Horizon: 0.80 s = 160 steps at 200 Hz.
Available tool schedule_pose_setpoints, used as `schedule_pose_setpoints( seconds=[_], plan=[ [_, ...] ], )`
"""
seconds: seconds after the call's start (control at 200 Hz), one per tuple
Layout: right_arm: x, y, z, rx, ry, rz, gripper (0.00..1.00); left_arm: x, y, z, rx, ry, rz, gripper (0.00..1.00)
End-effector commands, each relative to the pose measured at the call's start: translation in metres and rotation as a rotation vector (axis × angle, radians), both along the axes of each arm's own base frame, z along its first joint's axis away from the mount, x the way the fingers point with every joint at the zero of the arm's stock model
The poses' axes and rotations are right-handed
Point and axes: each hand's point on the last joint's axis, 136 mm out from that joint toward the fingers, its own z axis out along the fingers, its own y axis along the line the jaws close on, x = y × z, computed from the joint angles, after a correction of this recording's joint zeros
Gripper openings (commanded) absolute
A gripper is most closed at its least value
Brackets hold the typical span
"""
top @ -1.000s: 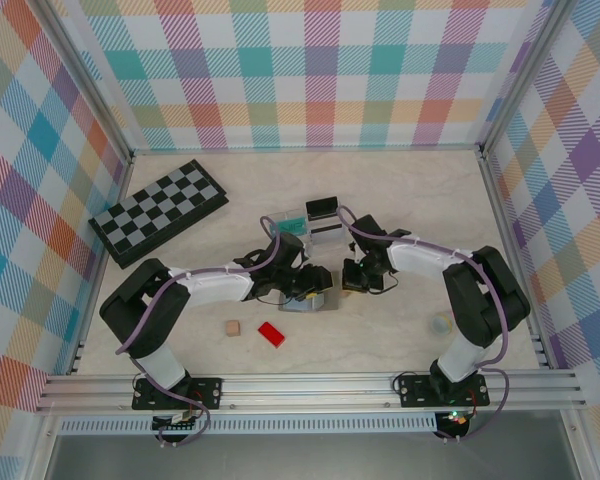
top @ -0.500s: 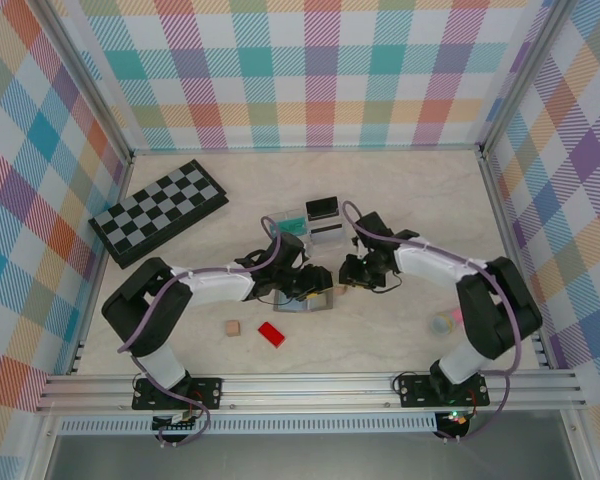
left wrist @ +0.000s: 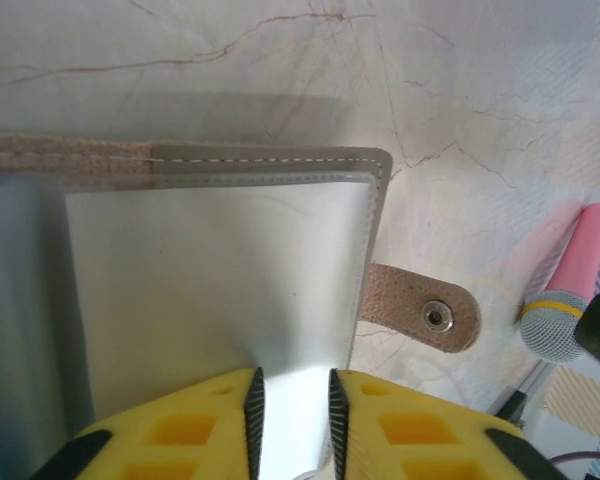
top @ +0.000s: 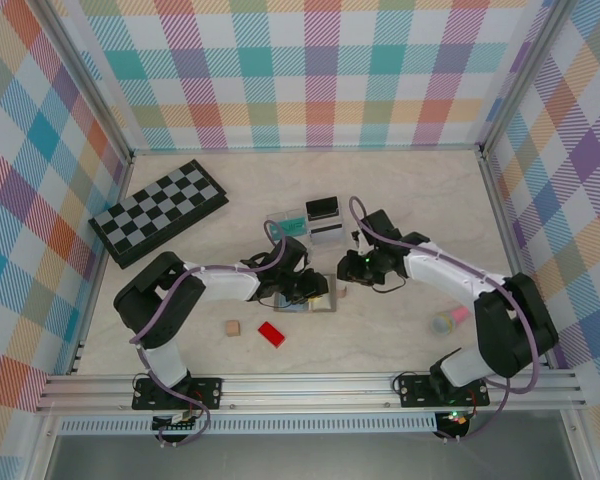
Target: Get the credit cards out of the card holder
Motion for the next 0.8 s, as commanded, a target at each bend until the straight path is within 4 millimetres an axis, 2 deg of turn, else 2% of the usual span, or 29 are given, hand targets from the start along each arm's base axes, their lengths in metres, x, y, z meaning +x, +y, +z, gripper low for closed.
schedule_pose_setpoints(
  seconds=[0.0, 0.225, 0.35, 0.48, 0.63, 0.725, 0.795],
  plan=[
    [0.000, 0.017, -0.005, 0.031, 0.037, 0.024, 0.20, -0.006, 0.006, -0.012, 0.065, 0.011, -0.009, 0.20],
    [0.002, 0.036, -0.022, 0.027, 0.088, 0.045, 0.10, -0.009, 0.010, -0.015, 0.083, 0.021, -0.004, 0.07],
    [0.002, 0.039, -0.037, 0.013, 0.134, 0.044, 0.08, -0.008, 0.010, -0.007, 0.077, 0.011, -0.002, 0.02],
    [0.000, 0.037, -0.054, -0.018, 0.175, 0.030, 0.07, -0.008, 0.014, 0.005, 0.086, -0.006, 0.001, 0.01],
    [-0.001, 0.028, -0.063, -0.075, 0.187, 0.015, 0.07, -0.008, 0.029, 0.027, 0.117, -0.042, 0.017, 0.09],
    [-0.001, 0.023, -0.066, -0.106, 0.183, 0.014, 0.07, -0.006, 0.052, 0.033, 0.189, -0.060, 0.054, 0.17],
    [0.000, 0.022, -0.067, -0.112, 0.179, 0.019, 0.07, -0.009, 0.077, 0.026, 0.282, -0.041, 0.084, 0.25]
  ],
)
